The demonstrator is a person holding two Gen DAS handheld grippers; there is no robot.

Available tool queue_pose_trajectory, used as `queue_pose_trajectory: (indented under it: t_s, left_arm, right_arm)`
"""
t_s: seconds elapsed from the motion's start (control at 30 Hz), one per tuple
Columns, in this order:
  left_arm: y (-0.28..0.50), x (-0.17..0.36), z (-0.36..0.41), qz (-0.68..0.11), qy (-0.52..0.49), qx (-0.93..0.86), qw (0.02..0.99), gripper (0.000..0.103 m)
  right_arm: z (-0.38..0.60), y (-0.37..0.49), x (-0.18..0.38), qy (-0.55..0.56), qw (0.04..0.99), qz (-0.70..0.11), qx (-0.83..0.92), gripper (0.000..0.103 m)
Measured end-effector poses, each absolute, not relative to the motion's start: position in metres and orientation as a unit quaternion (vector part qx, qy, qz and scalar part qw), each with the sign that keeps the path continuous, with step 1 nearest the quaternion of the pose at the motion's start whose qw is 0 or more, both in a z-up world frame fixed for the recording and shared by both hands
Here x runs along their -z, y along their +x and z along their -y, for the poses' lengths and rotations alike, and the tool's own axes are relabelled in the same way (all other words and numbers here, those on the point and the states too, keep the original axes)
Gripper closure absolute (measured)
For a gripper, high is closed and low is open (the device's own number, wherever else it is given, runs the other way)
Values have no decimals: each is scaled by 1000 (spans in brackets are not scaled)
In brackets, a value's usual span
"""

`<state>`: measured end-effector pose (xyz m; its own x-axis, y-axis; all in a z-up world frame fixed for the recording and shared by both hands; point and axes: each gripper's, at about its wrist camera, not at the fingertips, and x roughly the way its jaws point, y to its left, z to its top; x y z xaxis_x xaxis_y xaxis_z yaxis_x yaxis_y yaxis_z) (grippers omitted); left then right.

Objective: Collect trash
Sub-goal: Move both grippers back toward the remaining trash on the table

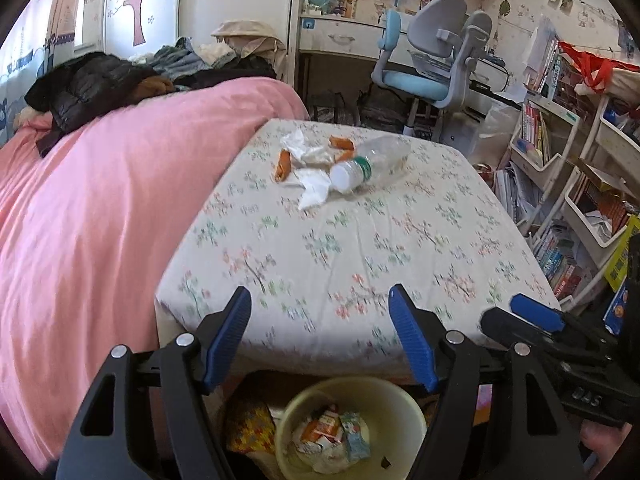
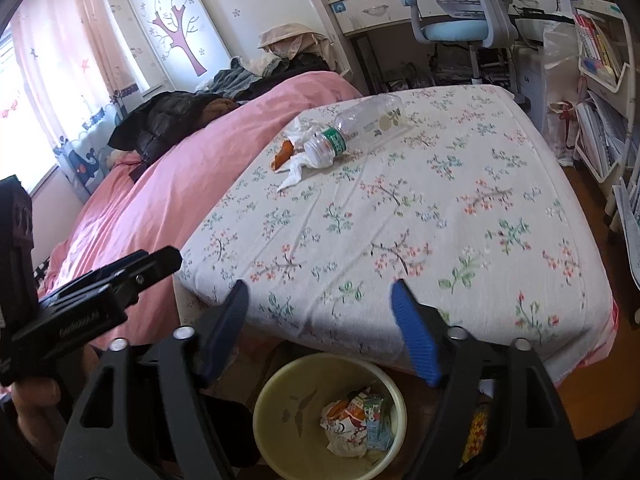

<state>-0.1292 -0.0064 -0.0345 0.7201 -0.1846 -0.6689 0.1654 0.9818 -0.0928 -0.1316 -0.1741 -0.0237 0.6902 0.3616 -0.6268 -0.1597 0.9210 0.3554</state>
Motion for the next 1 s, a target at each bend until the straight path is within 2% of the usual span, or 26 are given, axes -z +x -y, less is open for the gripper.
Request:
queue_pose_trajectory:
  t_s: [0.37,0.6,1.0]
  left_arm:
    - [-73,35,2,-383,-20,104,918,33]
    - [-29,44,1,-403,-51,87,910,33]
    - [57,61,-15,-417,-69,26,906,33]
  right_arm:
    - [193,-72,-12,99,923,-344,-141,27]
    - [202,-58,13,165,900,-373,-152,27]
    - [171,-44,34,164,879,-406,-190,27]
